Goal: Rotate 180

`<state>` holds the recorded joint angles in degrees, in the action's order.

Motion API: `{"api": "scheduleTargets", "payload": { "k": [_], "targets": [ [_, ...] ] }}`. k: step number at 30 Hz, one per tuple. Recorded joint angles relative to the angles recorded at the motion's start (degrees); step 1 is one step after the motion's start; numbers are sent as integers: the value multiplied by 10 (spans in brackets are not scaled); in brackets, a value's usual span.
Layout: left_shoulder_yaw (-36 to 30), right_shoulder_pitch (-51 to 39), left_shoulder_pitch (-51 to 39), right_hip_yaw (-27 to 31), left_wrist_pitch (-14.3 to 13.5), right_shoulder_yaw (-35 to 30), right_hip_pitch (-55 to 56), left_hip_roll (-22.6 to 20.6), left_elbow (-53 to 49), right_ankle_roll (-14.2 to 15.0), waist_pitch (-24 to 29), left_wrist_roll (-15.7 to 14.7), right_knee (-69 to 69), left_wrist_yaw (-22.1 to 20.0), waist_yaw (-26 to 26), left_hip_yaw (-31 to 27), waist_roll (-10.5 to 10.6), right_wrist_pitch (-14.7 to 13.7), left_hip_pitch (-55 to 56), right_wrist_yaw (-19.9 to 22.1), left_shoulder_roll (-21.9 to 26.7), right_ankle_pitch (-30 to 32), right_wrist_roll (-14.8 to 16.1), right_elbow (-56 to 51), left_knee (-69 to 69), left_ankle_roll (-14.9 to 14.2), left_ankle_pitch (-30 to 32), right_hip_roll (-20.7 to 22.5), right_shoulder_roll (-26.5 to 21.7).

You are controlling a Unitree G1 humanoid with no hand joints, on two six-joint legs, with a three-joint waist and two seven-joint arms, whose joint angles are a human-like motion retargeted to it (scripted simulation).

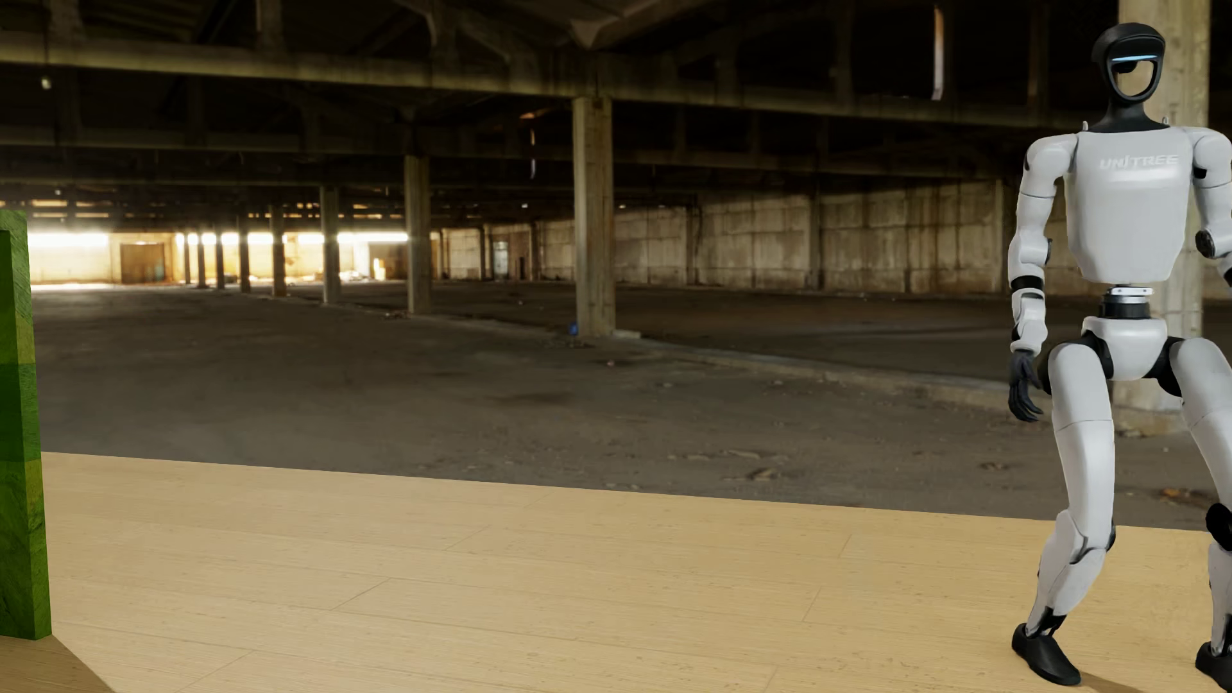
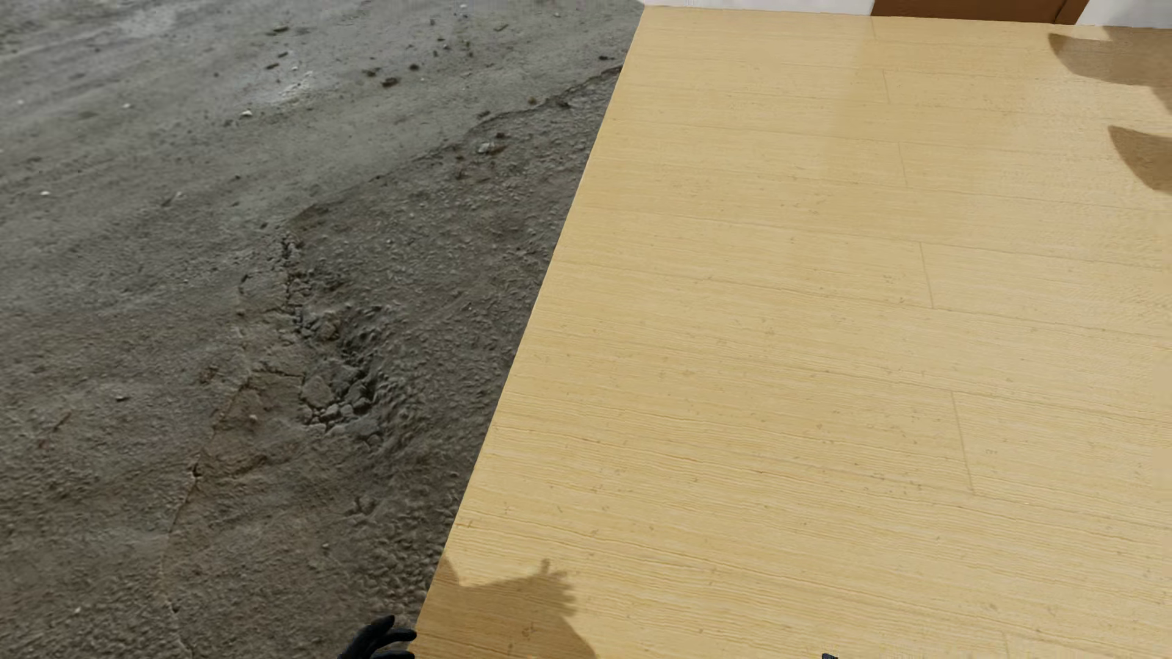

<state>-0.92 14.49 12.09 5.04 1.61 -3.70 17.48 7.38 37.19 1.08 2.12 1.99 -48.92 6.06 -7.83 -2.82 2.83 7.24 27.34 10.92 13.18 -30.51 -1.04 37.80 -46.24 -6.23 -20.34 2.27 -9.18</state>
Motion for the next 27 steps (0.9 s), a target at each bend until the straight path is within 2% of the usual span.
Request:
{"api": "scheduleTargets", "payload": {
  "k": [2,4,5,6,7,8,9,10,11,12,13,14,15,16,17,18,19,20,21,23,24,25,26,27],
  "targets": [
    [-15,-23,16,-24,5,-7,15,3,-18,16,-11,1,-27,-15,-1,30,-14,33,-23,-27,-20,11,5,-11,15,-8,-4,-27,10],
    [-46,-17,-22,-46,8,32,0,13,-32,28,-14,-3,3,-42,9,64,-34,5,-43,-60,-44,-21,7,14,17,-10,-18,-51,-4],
    [-55,-8,-43,-34,1,26,1,19,-27,-9,-11,-4,2,-54,3,68,-39,-5,-51,-65,-44,-21,7,9,14,-16,-28,-41,-12],
    [-53,3,-56,-25,-10,28,-5,22,-24,-5,-3,-3,2,-58,-7,56,-39,-14,-49,-61,-47,-22,9,17,-11,-6,-29,-32,-23],
    [-51,9,-54,-14,-21,36,-9,20,-29,-6,0,1,9,-57,-13,37,-36,-18,-38,-51,-46,-19,10,32,-46,17,-19,-22,-31],
    [-39,12,-41,-3,-34,29,-14,12,-18,-5,-3,7,23,-48,-18,19,-28,-7,-27,-36,-35,-13,9,27,-72,111,-18,-13,-37],
    [-15,9,-17,8,-40,16,-14,11,-15,-4,-8,12,31,-36,-16,18,-21,3,-40,-18,-28,-10,7,19,-29,161,-54,-7,-27],
    [-6,7,1,8,-41,6,-9,15,-6,0,-12,12,28,-27,-11,18,-20,8,-66,-1,-21,-9,8,7,15,29,-57,-11,-13],
    [-15,2,8,0,-33,-4,-10,17,-19,2,-10,9,27,-24,-11,26,-21,14,-78,11,-22,-14,10,-2,27,-25,-58,-20,-8],
    [-36,1,-4,-26,-27,13,-2,19,-17,1,-8,10,18,-31,1,47,-29,16,-92,11,-25,-11,15,-9,37,-25,-59,-37,10],
    [-43,1,-25,-51,-21,25,-1,19,-16,1,0,10,17,-38,2,57,-36,10,-103,3,-27,-15,24,-7,35,-23,-62,-52,5],
    [-53,-6,-49,-47,-12,47,-3,19,-27,-1,11,7,10,-52,3,59,-45,5,-92,-9,-35,-20,29,9,-5,-15,-50,-54,-2],
    [-59,-4,-49,-37,-6,46,-5,21,-37,-3,14,0,7,-60,1,48,-46,-7,-53,-21,-43,-23,29,22,-87,-1,-3,-47,-27],
    [-61,0,-42,-20,-4,44,-6,16,-31,-4,10,-4,11,-57,5,32,-43,-21,-14,-27,-39,-22,25,31,-158,52,61,-38,-44],
    [-40,9,-26,-6,0,48,-18,-1,-25,-5,5,-1,30,-40,11,15,-33,-41,10,-26,-35,-15,15,51,-197,129,82,-28,-43],
    [-19,5,-11,7,8,26,-28,-19,-35,-3,4,9,43,-19,23,15,-21,-29,20,-20,-28,-11,4,38,-177,157,23,-20,-35],
    [4,-13,8,13,11,5,-28,-23,-34,1,2,22,38,-1,25,16,-5,-7,19,-16,-18,-10,-6,10,-100,172,-54,-9,-19],
    [-5,-24,21,8,10,-11,-23,-23,-11,3,-10,29,35,8,36,7,7,2,4,-14,-5,-22,-16,6,-31,69,-50,-9,-3],
    [-13,-22,18,9,11,-10,-21,-18,10,6,-12,27,19,8,27,11,10,6,-12,-18,-3,-18,-18,5,-20,11,-38,-9,5],
    [-29,-16,2,-44,11,24,5,-10,-11,31,-9,19,-23,-10,17,51,-10,19,-45,-45,-5,9,-11,-15,0,13,-46,-49,3],
    [-36,-5,-20,-58,3,31,9,-2,-11,43,-9,12,-12,-23,5,65,-23,8,-57,-62,-7,2,-4,-4,1,12,-53,-55,-7],
    [-40,8,-47,-51,-5,30,-1,4,-16,42,-7,6,10,-39,2,66,-33,-6,-56,-72,-31,-17,1,16,-23,11,-54,-50,-25],
    [-60,5,-59,-39,-16,32,-10,3,-28,-7,1,2,21,-50,5,56,-43,-14,-32,-70,-47,-11,4,44,-86,47,-17,-40,-30],
    [-52,1,-44,-24,-31,33,-20,-6,-22,3,-1,5,40,-44,4,35,-41,-23,-4,-58,-53,-3,4,48,-131,121,21,-32,-36]
  ]
}}
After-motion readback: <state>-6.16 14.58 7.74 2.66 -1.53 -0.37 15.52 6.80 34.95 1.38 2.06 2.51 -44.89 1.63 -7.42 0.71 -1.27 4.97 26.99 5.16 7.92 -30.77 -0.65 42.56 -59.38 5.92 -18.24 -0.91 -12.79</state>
